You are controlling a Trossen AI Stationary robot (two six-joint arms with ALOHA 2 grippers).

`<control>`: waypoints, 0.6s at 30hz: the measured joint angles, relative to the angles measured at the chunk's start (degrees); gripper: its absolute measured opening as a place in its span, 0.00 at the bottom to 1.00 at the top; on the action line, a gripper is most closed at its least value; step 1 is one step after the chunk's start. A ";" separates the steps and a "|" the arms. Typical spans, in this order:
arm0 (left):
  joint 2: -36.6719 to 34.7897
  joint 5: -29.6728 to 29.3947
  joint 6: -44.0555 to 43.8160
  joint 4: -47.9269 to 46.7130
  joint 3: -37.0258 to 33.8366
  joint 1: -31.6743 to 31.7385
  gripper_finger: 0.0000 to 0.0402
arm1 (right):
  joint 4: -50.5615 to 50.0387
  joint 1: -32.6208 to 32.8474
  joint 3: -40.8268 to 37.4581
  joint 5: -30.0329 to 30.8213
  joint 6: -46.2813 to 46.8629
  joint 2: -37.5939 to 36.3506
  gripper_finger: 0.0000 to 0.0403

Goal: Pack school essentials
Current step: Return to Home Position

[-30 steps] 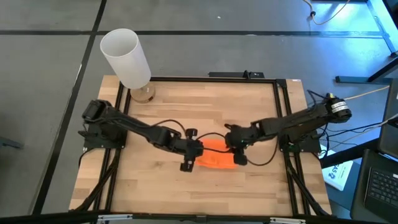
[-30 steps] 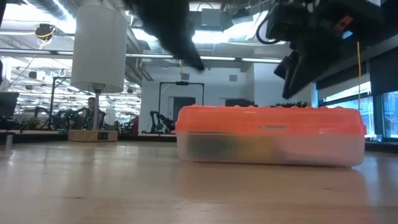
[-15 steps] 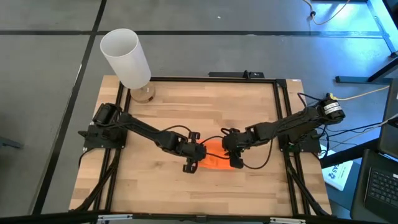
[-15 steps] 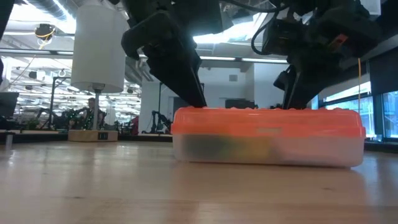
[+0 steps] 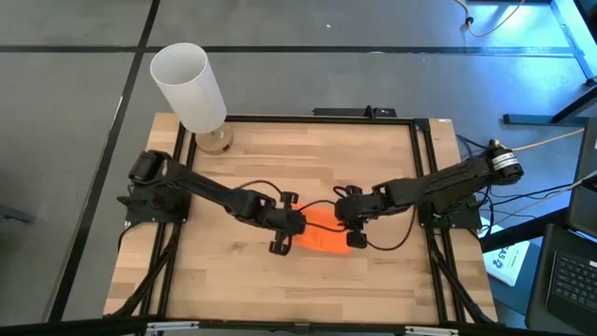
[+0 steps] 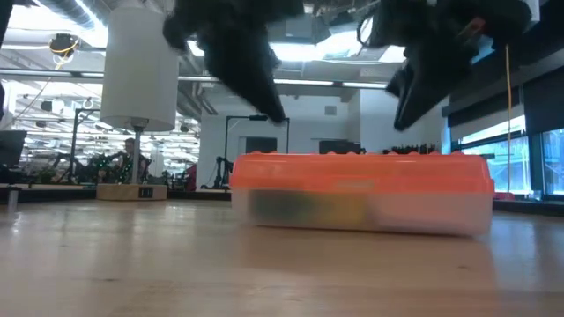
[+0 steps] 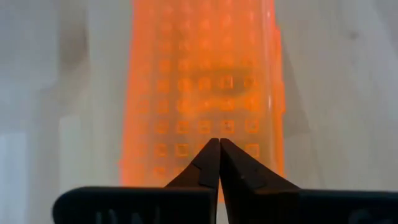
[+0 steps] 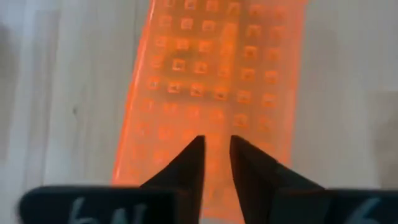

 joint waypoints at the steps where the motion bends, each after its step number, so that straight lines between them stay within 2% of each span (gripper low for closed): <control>1: -1.20 -0.08 0.00 -0.59 0.10 0.27 0.01 | -1.59 0.00 0.67 1.06 -0.69 -0.75 0.15; 6: -5.77 -3.78 -0.10 -5.53 0.08 0.87 0.00 | -5.82 0.00 3.13 6.33 -3.38 -4.94 0.02; 12: -11.37 -5.46 -1.87 -10.40 0.10 0.94 0.00 | -6.37 -0.01 3.16 6.90 -5.77 -12.93 0.02; 18: -16.79 -10.05 -6.19 -17.92 0.12 0.88 0.00 | -7.53 0.00 3.16 6.92 -8.44 -19.91 0.02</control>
